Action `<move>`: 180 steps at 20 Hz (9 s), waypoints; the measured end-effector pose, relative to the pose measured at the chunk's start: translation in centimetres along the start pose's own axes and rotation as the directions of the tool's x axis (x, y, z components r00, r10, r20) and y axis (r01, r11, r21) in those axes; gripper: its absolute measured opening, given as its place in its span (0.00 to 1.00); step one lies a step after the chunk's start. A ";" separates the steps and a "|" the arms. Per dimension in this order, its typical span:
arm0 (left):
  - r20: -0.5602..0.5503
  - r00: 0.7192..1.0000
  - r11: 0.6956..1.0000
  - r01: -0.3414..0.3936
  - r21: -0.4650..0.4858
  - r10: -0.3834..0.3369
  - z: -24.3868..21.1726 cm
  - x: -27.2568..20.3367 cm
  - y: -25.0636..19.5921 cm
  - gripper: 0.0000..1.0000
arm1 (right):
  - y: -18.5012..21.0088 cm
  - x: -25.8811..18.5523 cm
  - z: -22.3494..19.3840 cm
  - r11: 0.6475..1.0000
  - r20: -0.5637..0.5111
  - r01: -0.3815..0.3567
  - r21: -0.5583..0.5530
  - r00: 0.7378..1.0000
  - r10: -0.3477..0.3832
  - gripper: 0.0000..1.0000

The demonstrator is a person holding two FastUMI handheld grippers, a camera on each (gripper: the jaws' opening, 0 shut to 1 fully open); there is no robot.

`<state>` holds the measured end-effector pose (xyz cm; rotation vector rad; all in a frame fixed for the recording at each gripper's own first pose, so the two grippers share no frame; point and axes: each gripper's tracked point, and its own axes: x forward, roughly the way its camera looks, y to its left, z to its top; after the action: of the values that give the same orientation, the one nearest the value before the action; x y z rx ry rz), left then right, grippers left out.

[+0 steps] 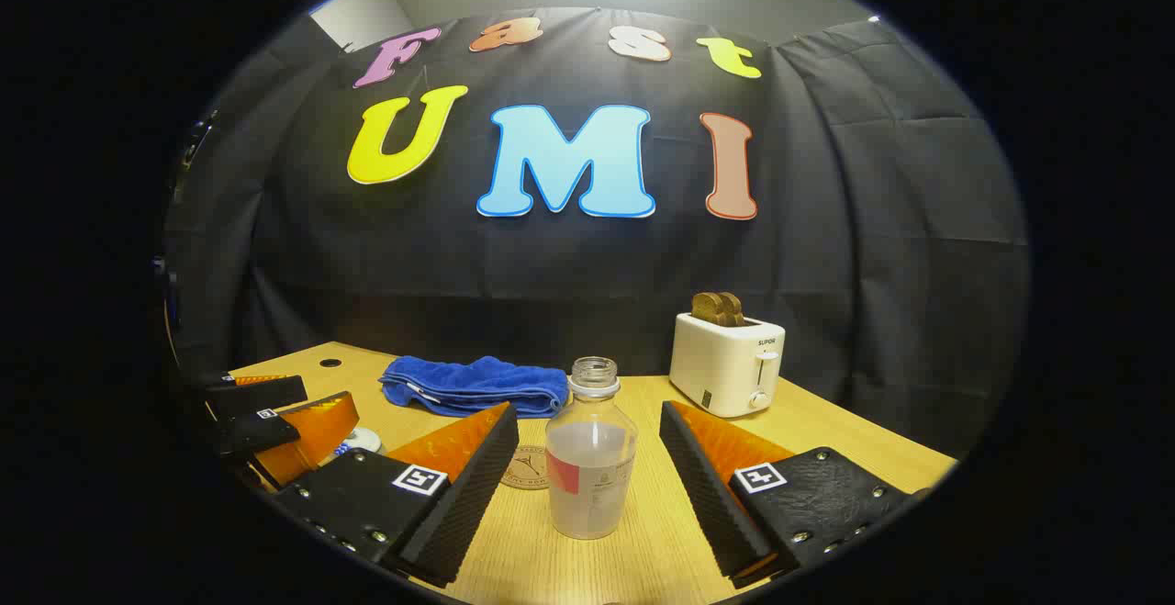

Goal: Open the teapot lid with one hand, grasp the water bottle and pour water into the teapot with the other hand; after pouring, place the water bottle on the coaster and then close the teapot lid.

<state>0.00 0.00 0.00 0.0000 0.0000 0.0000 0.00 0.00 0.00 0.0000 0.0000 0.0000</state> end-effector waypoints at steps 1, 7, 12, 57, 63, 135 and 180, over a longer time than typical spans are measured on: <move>-0.003 1.000 1.000 0.000 0.001 0.000 -0.3 0.3 0.0 0.93 | 0.1 0.0 -0.1 1.000 -0.003 -0.002 -0.001 1.000 0.002 0.98; -0.016 1.000 1.000 -0.007 -0.002 0.007 -1.0 1.4 0.3 0.92 | -0.1 0.3 -0.7 1.000 -0.013 -0.003 -0.001 1.000 0.003 0.98; -0.024 1.000 1.000 -0.009 -0.011 0.009 -1.3 2.1 0.6 0.92 | -0.2 0.5 -1.1 1.000 -0.024 -0.004 0.001 1.000 0.004 0.98; -0.023 1.000 0.994 -0.008 -0.111 0.005 0.2 3.0 4.2 0.14 | -0.5 1.1 -5.4 0.999 -0.115 -0.006 0.032 0.993 0.009 0.98; -0.017 0.993 0.990 -0.116 -0.079 0.115 0.4 2.8 11.1 0.14 | -0.1 1.9 -6.2 1.000 -0.138 0.007 0.014 0.990 -0.005 0.98; -0.127 0.968 0.975 -0.221 -0.014 0.217 -4.1 -1.0 23.4 0.14 | 10.9 7.4 -3.0 -0.253 0.120 0.165 -0.953 0.976 0.184 0.77; -0.147 0.969 0.979 -0.203 -0.003 0.201 -4.4 -1.0 23.0 0.14 | 12.4 7.6 -0.3 -0.507 0.218 0.349 -0.788 0.929 0.300 0.76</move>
<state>-1.03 22.98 -4.44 -0.0179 0.1463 0.2043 7.63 12.43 -0.32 -2.1362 -0.4605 -0.0650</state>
